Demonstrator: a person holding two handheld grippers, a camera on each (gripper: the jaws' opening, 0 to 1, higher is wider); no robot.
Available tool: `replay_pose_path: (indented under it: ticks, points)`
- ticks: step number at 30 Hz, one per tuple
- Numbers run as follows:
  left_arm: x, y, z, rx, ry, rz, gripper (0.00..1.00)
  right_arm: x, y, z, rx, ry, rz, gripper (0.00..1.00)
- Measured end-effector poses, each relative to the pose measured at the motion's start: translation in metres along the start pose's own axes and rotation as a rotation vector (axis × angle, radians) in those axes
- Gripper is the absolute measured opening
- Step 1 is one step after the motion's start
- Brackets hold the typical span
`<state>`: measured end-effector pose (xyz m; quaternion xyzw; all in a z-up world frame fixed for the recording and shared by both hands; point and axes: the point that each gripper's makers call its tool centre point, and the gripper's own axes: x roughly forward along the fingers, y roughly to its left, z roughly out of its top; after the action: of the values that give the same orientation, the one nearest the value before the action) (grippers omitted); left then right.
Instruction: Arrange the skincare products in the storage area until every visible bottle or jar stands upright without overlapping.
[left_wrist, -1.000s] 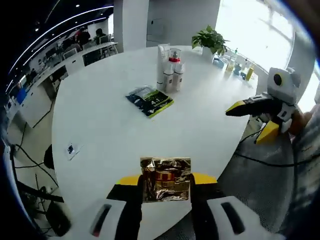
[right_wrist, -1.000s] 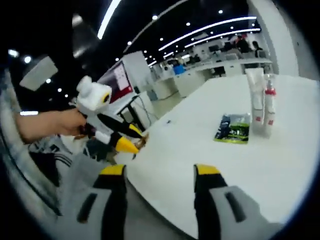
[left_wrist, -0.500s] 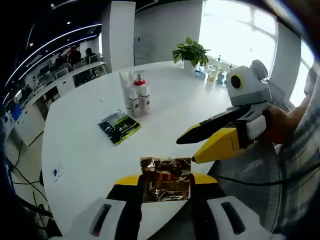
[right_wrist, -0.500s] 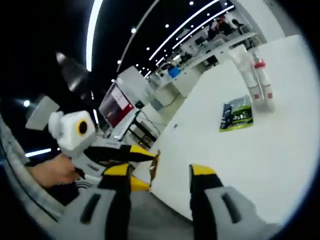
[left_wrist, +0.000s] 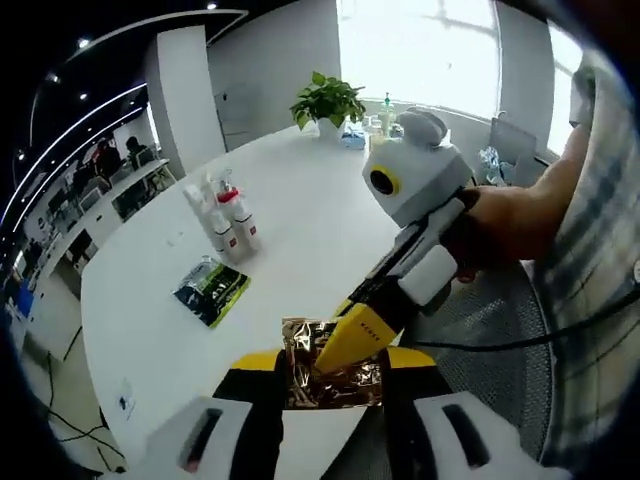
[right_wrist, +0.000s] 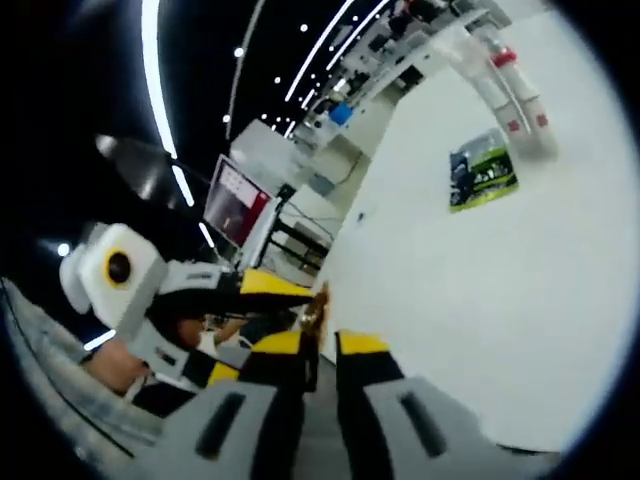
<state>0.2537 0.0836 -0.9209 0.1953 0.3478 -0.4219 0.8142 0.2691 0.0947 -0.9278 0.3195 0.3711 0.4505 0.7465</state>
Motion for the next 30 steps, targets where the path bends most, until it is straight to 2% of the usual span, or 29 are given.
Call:
replay_pose_path:
  ticks: [7,10,12,18,21,22,23,25,27,30]
  points:
    - [0.0,-0.001,-0.003,0.015,-0.001,-0.029,0.4,-0.002,0.004,-0.003,-0.026,0.018,0.017,0.0]
    - [-0.006,0.0,-0.003,0.006,-0.053,-0.07,0.38,-0.003,0.004,-0.001,-0.039,0.012,0.019,0.0]
    - [-0.012,0.003,-0.007,-0.1,-0.078,-0.118,0.38,-0.005,0.005,0.001,-0.044,0.001,0.021,0.0]
    - [-0.028,0.021,-0.005,-0.235,-0.178,-0.157,0.39,-0.005,0.006,0.001,-0.048,0.005,0.027,0.0]
    - [-0.035,0.023,0.004,-0.337,-0.262,-0.229,0.38,-0.004,0.016,-0.004,-0.063,0.029,0.067,0.0]
    - [-0.037,0.022,0.008,-0.356,-0.289,-0.25,0.36,-0.005,0.023,-0.008,-0.071,0.052,0.103,0.0]
    - [-0.039,0.02,0.012,-0.391,-0.318,-0.29,0.31,-0.004,0.028,-0.007,-0.066,0.046,0.12,0.0]
    - [-0.04,0.016,0.013,-0.464,-0.334,-0.344,0.27,-0.005,0.036,-0.011,-0.081,0.06,0.156,0.0]
    - [-0.037,0.013,0.013,-0.513,-0.341,-0.37,0.27,-0.005,0.042,-0.015,-0.087,0.081,0.185,0.0]
    - [-0.033,0.006,0.008,-0.534,-0.325,-0.401,0.27,-0.007,0.05,-0.016,-0.104,0.084,0.219,0.0]
